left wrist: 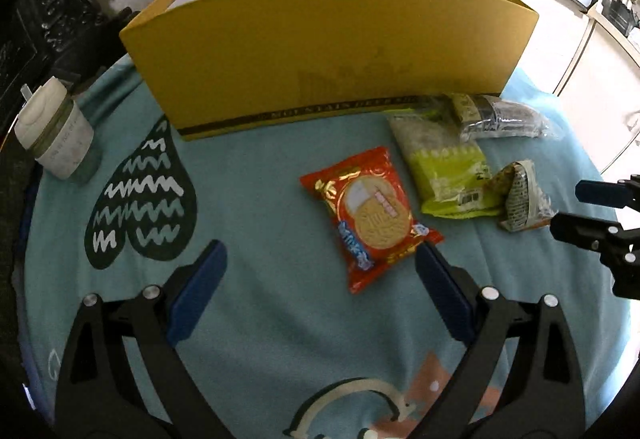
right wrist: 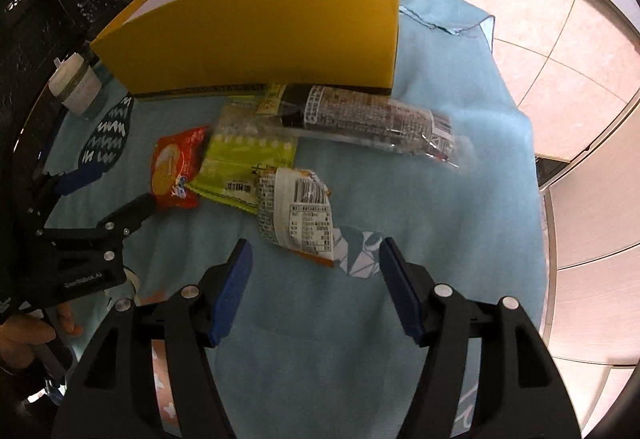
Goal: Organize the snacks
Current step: 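Grasp the red round biscuit pack with the left tool while the right tool grasps the white barcode pack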
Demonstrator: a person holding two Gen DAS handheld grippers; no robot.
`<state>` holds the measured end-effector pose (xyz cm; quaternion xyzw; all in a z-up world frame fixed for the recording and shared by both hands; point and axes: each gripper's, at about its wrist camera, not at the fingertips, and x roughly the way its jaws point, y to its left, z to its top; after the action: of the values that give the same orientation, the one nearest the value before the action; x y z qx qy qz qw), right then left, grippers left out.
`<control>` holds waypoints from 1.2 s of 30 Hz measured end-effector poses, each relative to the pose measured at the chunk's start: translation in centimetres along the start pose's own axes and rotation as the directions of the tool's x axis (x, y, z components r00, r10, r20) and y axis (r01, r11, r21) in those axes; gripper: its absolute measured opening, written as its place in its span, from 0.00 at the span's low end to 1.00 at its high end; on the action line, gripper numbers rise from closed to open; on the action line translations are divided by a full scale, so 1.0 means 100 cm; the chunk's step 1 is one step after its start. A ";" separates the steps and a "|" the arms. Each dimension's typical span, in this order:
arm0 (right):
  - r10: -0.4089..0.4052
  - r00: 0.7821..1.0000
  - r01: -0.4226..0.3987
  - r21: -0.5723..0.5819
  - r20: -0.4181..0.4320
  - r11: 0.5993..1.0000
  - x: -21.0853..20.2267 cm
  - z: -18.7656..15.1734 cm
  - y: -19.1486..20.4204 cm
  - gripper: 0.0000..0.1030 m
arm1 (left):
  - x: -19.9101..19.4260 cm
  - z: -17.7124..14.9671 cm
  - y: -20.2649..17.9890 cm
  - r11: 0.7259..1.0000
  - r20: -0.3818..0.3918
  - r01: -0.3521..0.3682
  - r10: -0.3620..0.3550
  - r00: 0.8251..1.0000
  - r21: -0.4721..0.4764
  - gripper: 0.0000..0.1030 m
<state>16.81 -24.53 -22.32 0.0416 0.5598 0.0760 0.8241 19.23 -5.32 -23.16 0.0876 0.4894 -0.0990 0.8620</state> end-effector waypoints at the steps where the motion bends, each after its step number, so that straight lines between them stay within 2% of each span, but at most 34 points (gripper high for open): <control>1: 0.001 1.000 -0.001 0.001 -0.001 1.000 0.001 0.000 0.000 0.65 | 0.001 0.000 -0.001 1.000 0.001 0.005 -0.005 1.000 0.000 0.94; 5: 0.003 1.000 -0.003 -0.008 -0.007 1.000 0.007 0.002 0.003 0.65 | 0.006 0.007 -0.005 1.000 0.007 0.028 -0.028 1.000 0.003 0.94; 12: -0.015 0.999 0.014 -0.036 -0.034 0.999 0.030 0.010 0.014 0.66 | 0.024 0.021 -0.015 1.000 0.015 0.017 -0.017 1.000 0.000 0.94; 21: -0.028 1.000 0.028 -0.058 0.010 0.998 0.044 0.014 0.022 0.66 | 0.041 0.032 -0.003 0.999 0.039 0.030 -0.029 0.999 -0.041 0.98; 24: -0.025 0.999 0.027 -0.056 0.023 0.998 0.047 0.015 0.023 0.66 | 0.052 0.031 0.004 0.999 0.011 0.004 -0.003 1.000 -0.051 0.98; 31: -0.053 0.998 0.056 -0.091 0.029 0.994 0.056 0.013 0.031 0.66 | 0.064 0.032 0.007 0.998 0.000 0.010 -0.010 1.000 -0.057 0.98; 33: -0.055 0.998 0.058 -0.111 0.031 0.992 0.058 0.012 0.033 0.71 | 0.066 0.033 0.007 0.998 0.004 0.014 -0.014 1.000 -0.058 0.98; 36: -0.004 0.999 0.007 -0.079 0.039 0.997 0.057 0.013 0.028 0.78 | 0.064 0.031 0.005 0.998 0.014 0.017 -0.016 1.000 -0.056 0.98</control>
<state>19.83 -20.77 -26.62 0.0087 0.5402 0.0950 0.8361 25.15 -6.12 -27.12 0.0588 0.4870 -0.0929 0.8665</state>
